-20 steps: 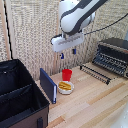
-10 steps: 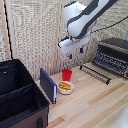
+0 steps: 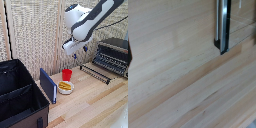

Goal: With care, position your gripper close to the oven tray handle. Make sure to grip the handle tightly. Delicately and attentively pull the tray out from the oven.

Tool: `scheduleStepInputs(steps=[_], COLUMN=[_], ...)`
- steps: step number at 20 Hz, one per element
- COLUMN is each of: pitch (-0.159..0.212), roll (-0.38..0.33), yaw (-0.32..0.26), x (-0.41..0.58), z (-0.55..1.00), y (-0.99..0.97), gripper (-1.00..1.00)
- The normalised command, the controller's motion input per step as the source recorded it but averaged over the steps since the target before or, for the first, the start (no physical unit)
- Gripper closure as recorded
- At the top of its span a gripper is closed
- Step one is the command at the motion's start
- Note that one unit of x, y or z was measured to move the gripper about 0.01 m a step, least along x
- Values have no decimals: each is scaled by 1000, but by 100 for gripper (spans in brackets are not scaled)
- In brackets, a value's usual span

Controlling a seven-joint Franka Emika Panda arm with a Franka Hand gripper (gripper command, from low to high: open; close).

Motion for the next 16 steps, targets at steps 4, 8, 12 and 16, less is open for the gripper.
scheduleStepInputs(steps=[4,8,12,16], pitch=[-41,-36,-17,0], roll=[-303,-277,-231,-170], yaw=[98,113,111,129], x=[-13,-5,0,30], z=[0,0,-32,-132], y=[-422,-451,-511,-535], gripper=[-100,-100,-100,-100])
